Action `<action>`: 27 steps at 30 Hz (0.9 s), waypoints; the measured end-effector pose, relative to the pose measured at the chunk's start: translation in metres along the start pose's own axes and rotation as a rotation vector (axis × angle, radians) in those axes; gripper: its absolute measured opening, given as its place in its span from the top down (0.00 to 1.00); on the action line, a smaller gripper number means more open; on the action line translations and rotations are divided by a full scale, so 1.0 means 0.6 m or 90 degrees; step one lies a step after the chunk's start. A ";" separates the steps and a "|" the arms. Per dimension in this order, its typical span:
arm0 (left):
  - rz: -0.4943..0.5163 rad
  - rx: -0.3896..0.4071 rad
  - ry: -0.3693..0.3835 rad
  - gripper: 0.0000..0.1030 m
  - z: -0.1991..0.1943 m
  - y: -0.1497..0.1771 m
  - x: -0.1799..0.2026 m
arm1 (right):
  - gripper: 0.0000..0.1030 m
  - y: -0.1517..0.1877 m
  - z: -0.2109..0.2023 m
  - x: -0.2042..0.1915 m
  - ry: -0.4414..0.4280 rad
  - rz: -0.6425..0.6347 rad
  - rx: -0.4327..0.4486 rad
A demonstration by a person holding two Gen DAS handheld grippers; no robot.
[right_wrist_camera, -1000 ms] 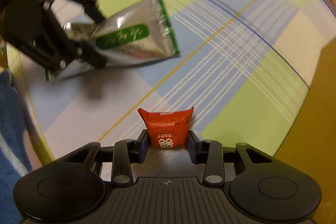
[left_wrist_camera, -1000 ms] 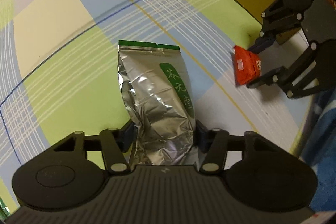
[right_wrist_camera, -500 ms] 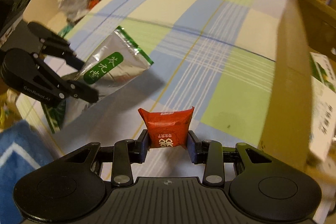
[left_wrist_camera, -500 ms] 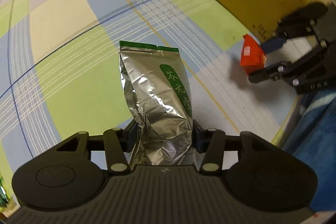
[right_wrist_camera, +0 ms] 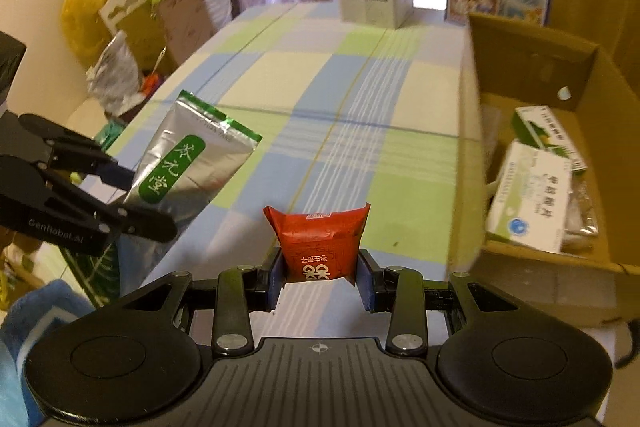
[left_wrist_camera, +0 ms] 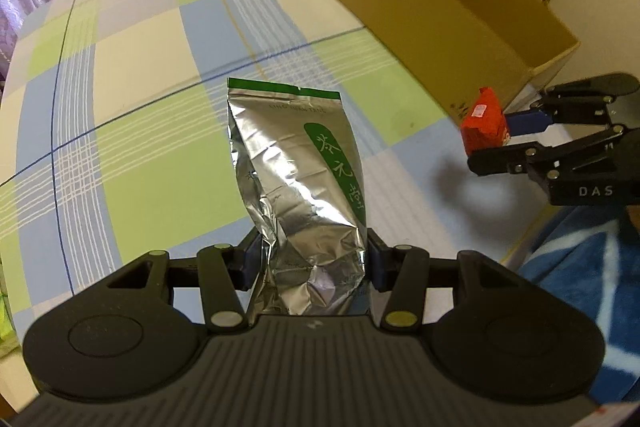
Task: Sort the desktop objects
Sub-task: 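Carry the tea bag and red candy over the cardboard box with both tools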
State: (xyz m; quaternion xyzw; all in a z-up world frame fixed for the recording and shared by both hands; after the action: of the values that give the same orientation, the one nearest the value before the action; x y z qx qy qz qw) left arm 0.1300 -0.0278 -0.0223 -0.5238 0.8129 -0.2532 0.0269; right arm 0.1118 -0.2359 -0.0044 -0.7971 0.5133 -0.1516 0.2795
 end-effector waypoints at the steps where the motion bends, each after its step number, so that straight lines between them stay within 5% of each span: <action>1: -0.001 0.007 0.001 0.56 -0.003 -0.001 0.007 | 0.66 -0.001 -0.004 0.001 0.003 0.004 0.007; 10: -0.011 0.064 0.019 0.56 -0.036 -0.012 0.067 | 0.66 -0.003 -0.077 0.035 0.039 0.040 0.076; 27: -0.027 0.138 0.148 0.56 -0.022 -0.105 0.214 | 0.66 -0.004 -0.179 0.196 0.157 0.128 0.147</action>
State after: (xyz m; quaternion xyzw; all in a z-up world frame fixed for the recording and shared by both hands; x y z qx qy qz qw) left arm 0.1209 -0.1543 0.0453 -0.5020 0.7673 -0.3987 -0.0167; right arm 0.1067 -0.3724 0.0773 -0.6798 0.6002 -0.2771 0.3176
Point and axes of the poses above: each gripper's, at about its wrist camera, not at the fingertips, and z roughly the way its jaws point, x to its right, y to its underside, the point moved 2 cm from there along z, roughly the way its jaws point, and after that the axes turned 9 degrees about y, right-handed, at the moved point
